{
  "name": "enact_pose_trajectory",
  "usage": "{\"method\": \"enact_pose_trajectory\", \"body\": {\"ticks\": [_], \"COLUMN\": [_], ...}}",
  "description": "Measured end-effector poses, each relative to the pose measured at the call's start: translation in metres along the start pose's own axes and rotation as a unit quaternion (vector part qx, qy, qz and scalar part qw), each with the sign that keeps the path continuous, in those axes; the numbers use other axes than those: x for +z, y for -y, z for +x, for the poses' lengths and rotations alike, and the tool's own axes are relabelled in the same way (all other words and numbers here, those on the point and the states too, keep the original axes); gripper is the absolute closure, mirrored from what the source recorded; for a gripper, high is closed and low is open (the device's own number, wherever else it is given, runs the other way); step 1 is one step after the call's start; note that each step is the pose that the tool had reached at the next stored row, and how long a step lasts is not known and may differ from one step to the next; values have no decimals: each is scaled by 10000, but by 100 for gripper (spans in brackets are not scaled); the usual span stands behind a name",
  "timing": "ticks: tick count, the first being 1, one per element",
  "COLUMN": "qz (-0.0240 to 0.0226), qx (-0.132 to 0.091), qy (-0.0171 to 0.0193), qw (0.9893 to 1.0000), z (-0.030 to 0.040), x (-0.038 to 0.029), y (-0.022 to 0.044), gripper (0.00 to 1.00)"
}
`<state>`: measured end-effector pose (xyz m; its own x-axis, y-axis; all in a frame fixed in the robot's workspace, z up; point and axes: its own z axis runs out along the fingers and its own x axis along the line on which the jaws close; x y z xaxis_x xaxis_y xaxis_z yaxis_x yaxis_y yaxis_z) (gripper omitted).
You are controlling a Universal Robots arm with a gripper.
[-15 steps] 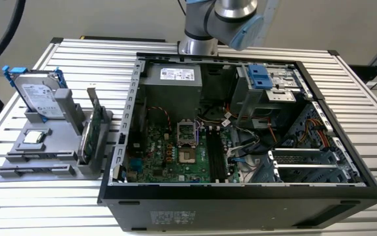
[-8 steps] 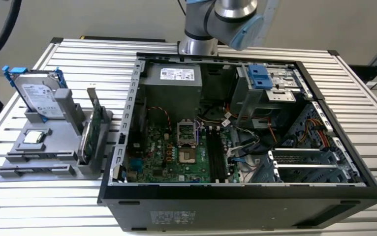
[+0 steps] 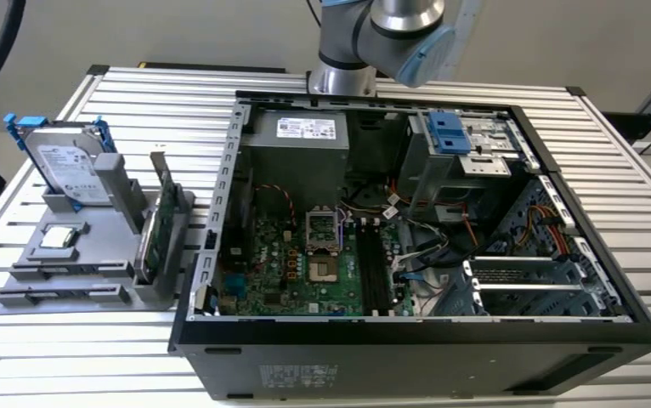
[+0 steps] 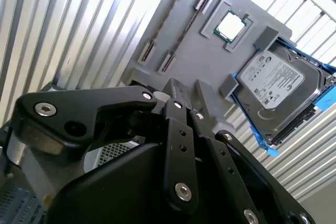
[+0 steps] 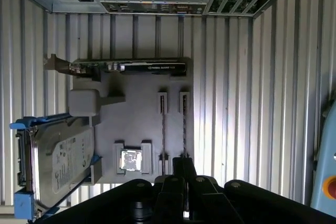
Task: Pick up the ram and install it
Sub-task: 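Pick up the ram and move it above insertion slot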
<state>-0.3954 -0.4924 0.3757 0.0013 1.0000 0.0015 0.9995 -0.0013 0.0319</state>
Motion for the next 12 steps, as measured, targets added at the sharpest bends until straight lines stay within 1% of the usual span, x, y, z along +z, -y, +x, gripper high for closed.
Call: {"method": "enact_pose_trajectory", "body": {"ticks": [5,6,12], "qz": [0,0,0], "qx": [10,12,28], "qy": [1,1,1], "qw": [10000,10000,10000], "z": [0,0,0], "x": [0,0,-1], "y": [0,0,0], "gripper": [100,0,0]}}
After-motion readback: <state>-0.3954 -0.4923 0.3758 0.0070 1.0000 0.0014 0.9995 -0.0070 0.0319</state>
